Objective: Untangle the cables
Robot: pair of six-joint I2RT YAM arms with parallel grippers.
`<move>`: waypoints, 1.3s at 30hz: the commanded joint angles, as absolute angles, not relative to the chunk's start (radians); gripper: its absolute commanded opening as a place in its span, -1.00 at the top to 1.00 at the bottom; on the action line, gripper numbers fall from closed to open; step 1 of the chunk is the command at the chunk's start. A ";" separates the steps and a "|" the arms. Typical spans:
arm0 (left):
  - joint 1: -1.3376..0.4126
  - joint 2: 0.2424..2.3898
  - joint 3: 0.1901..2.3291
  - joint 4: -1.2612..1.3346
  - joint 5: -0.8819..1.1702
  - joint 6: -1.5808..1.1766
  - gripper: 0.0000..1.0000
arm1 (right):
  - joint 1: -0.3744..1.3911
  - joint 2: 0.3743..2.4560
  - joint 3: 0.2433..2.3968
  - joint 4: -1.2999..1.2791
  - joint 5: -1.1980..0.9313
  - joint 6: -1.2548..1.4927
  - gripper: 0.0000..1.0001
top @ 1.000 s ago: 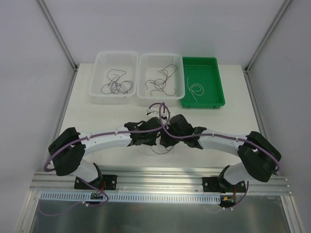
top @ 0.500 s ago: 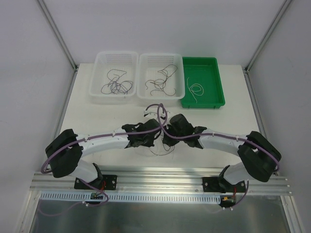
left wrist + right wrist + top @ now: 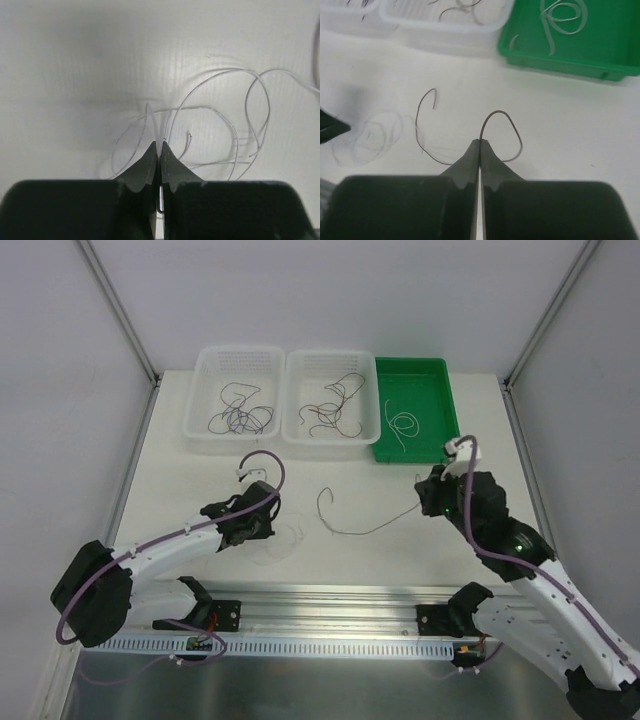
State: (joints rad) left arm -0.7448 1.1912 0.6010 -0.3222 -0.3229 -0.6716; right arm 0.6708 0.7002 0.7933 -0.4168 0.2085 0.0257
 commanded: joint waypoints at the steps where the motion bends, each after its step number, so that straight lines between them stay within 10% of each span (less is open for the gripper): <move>1: -0.689 1.108 0.555 -0.331 -0.344 -0.695 1.00 | 0.618 0.623 0.909 -0.647 0.429 0.018 0.99; 32: -0.620 1.109 0.529 -0.261 -0.049 -0.634 0.99 | 0.597 1.067 1.507 -0.496 0.164 -0.092 0.99; 39: -0.687 1.123 0.529 -0.232 -0.023 -0.635 0.50 | 0.595 1.310 1.804 -0.393 0.112 -0.164 0.99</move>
